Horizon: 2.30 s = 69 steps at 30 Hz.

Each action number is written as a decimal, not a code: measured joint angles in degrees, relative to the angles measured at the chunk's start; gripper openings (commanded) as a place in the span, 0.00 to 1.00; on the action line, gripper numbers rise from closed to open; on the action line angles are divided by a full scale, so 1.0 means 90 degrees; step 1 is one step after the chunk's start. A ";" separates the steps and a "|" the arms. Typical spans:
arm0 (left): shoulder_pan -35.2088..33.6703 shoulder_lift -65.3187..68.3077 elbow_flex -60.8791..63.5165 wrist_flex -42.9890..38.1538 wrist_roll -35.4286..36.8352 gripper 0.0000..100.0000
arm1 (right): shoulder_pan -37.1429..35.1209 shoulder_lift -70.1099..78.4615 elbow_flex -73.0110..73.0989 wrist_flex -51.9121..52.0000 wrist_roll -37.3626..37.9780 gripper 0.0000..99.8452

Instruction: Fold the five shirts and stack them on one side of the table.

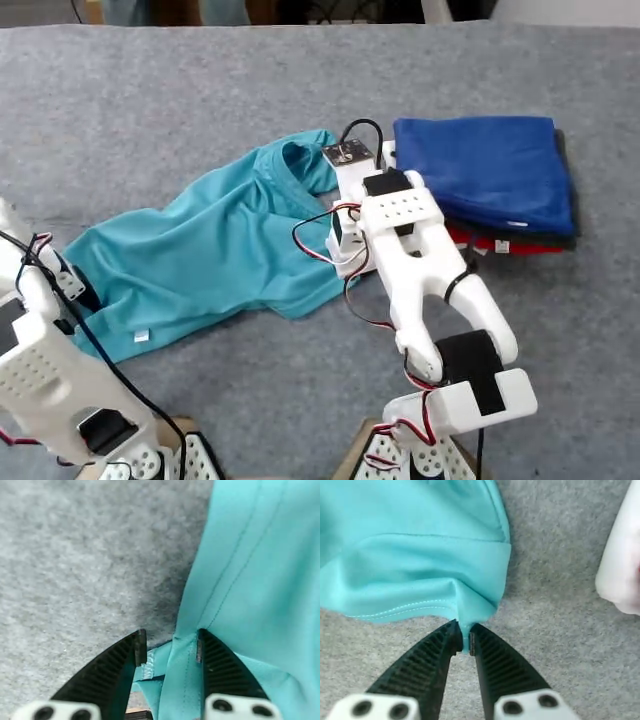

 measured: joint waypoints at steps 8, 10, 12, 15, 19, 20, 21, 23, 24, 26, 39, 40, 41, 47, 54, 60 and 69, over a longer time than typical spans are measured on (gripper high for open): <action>0.0166 0.0088 0.0088 -0.0186 0.0039 0.03 | -0.0039 0.0000 0.0020 0.0000 0.0000 0.01; 0.0166 0.0088 0.0078 -0.0195 0.0039 0.03 | -0.0029 0.0000 0.0020 0.0000 0.0000 0.01; 0.0166 0.0049 0.0068 -0.0195 0.0039 0.03 | -0.0029 0.0000 0.0020 0.0000 0.0000 0.01; 0.0166 0.0078 -0.0225 -0.0078 0.0049 0.03 | -0.0029 0.0000 0.0020 -0.0049 0.0000 0.01; 0.0117 0.0078 -0.1114 0.0449 0.0049 0.03 | -0.0029 0.0000 0.0020 -0.0059 0.0000 0.01; 0.0117 0.0029 -0.1368 0.0596 0.0049 0.03 | -0.0029 0.0000 0.0020 -0.0059 0.0000 0.01; 0.0127 -0.0039 -0.1602 0.0723 0.0049 0.03 | -0.0029 0.0000 0.0020 -0.0059 0.0000 0.01; 0.0137 -0.0303 -0.2051 0.0967 0.0049 0.03 | -0.0029 0.0000 0.0020 -0.0059 0.0000 0.01; 0.0137 -0.0449 -0.2266 0.1074 0.0049 0.03 | -0.0029 0.0000 0.0020 -0.0117 0.0000 0.01; 0.0137 -0.0772 -0.2569 0.1153 0.0049 0.03 | -0.0029 0.0000 0.0020 -0.0205 0.0000 0.01; 0.0254 -0.1924 -0.4181 0.1172 0.0059 0.03 | -0.0107 0.0029 -0.2383 -0.0361 -0.1055 0.01; 0.0332 -0.1924 -0.4454 0.1074 0.0059 0.03 | -0.0156 0.0068 -0.2784 -0.0430 -0.1114 0.01; 0.0420 -0.1924 -0.4737 0.0938 0.0059 0.03 | -0.0186 0.0137 -0.3184 -0.0537 -0.1153 0.01; 0.0781 -0.1201 -0.6144 -0.0420 0.0049 0.03 | -0.0195 0.0957 -0.5275 -0.1436 -0.1182 0.01; 0.1153 -0.0039 -0.8332 -0.3028 0.0039 0.03 | -0.0195 0.2803 -0.8215 -0.2901 -0.1182 0.01; 0.1182 0.0459 -0.9426 -0.3751 0.0039 0.03 | -0.0195 0.4435 -1.1194 -0.2657 -0.1182 0.01; 0.0811 0.0459 -1.0198 -0.0625 0.0039 0.03 | -0.0234 0.4796 -1.2982 -0.0264 -0.0664 0.01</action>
